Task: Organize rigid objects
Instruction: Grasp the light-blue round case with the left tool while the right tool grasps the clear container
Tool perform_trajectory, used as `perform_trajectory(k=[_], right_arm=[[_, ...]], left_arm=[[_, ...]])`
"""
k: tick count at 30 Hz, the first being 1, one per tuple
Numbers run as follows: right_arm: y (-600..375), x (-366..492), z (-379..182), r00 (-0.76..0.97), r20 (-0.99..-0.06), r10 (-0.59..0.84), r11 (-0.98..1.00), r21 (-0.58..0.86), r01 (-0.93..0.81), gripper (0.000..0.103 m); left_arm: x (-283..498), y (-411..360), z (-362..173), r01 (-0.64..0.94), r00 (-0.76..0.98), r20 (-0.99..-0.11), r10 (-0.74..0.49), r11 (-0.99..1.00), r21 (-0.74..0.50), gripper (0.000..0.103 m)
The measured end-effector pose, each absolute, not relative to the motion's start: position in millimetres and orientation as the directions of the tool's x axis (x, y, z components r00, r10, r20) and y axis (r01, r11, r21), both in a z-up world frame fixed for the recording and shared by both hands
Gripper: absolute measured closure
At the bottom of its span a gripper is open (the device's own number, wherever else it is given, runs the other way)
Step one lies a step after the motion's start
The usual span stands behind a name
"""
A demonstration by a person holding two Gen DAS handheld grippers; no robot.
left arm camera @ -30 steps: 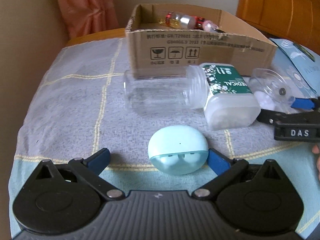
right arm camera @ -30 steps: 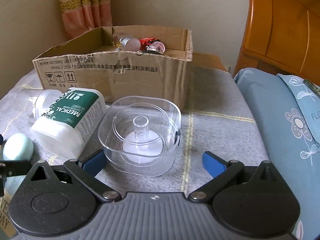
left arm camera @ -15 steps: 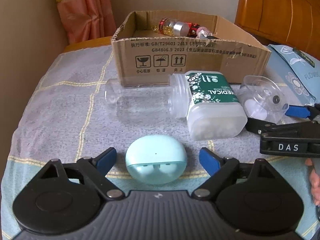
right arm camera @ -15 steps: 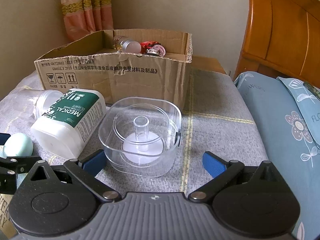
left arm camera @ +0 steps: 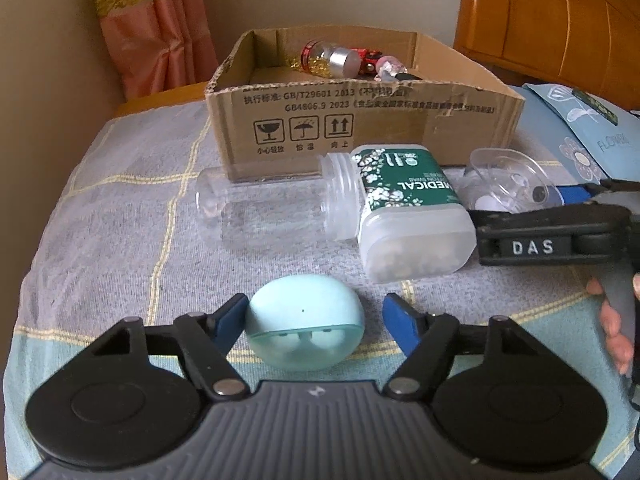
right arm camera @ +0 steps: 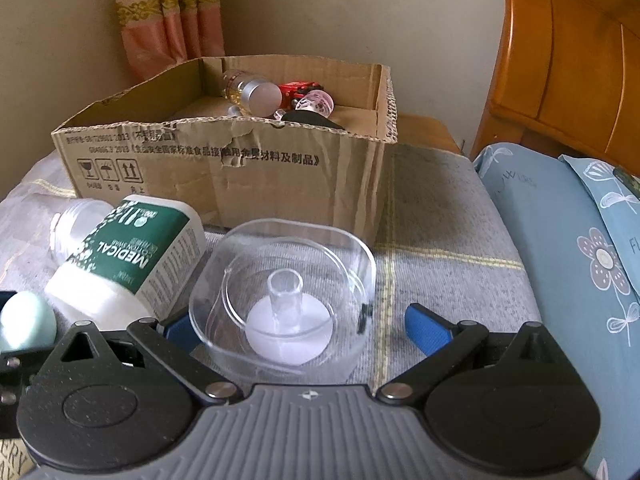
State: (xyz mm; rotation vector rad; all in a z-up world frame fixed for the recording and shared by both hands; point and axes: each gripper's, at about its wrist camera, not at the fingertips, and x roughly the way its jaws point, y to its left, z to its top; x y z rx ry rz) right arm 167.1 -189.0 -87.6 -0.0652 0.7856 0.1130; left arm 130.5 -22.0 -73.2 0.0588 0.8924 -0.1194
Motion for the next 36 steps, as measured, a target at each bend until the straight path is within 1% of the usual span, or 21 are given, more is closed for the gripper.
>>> perform_trajectory(k=[6, 11, 12, 14, 15, 17, 19, 22, 25, 32, 36], right_arm=[[-197, 166, -87, 0.697, -0.716, 0.037, 0.998, -0.015, -0.067, 0.0], [-194, 169, -87, 0.686, -0.727, 0.023, 0.998, -0.019, -0.053, 0.0], [-193, 170, -87, 0.684, -0.729, 0.026, 0.998, -0.017, -0.056, 0.0], [-189, 171, -85, 0.687, -0.726, 0.033, 0.998, -0.014, -0.063, 0.0], [-187, 171, -84, 0.69, -0.723, 0.038, 0.998, -0.013, -0.069, 0.0], [-185, 171, -82, 0.692, -0.721, 0.035, 0.997, -0.023, -0.074, 0.003], [-184, 171, -81, 0.69, -0.723, 0.038, 0.996, -0.025, -0.081, 0.011], [-185, 173, -80, 0.685, -0.728, 0.029, 0.996, -0.033, -0.078, 0.018], [-188, 172, -80, 0.68, -0.731, 0.046, 0.996, -0.019, -0.088, 0.021], [-188, 169, -77, 0.677, -0.735, 0.048, 0.99, -0.053, -0.128, 0.021], [-193, 163, -72, 0.669, -0.736, 0.102, 0.983, -0.03, -0.183, 0.021]], left_arm=[[124, -13, -73, 0.113, 0.62, -0.782, -0.063, 0.994, 0.01, 0.029], [123, -13, -73, 0.113, 0.624, -0.778, -0.064, 0.994, 0.009, 0.031], [122, -15, -73, 0.117, 0.626, -0.777, -0.064, 0.993, 0.012, 0.031], [122, -15, -72, 0.122, 0.625, -0.777, -0.075, 0.993, 0.002, 0.038], [123, -15, -72, 0.125, 0.624, -0.777, -0.082, 0.992, -0.004, 0.039], [123, -15, -72, 0.124, 0.625, -0.776, -0.081, 0.992, -0.005, 0.04], [123, -15, -72, 0.125, 0.626, -0.775, -0.082, 0.992, -0.004, 0.041], [123, -14, -71, 0.124, 0.627, -0.774, -0.083, 0.992, -0.006, 0.042], [123, -15, -71, 0.126, 0.627, -0.774, -0.083, 0.992, -0.004, 0.042], [125, -15, -70, 0.15, 0.622, -0.778, -0.091, 0.989, 0.004, 0.043], [124, -14, -68, 0.178, 0.616, -0.78, -0.11, 0.984, 0.002, 0.043]])
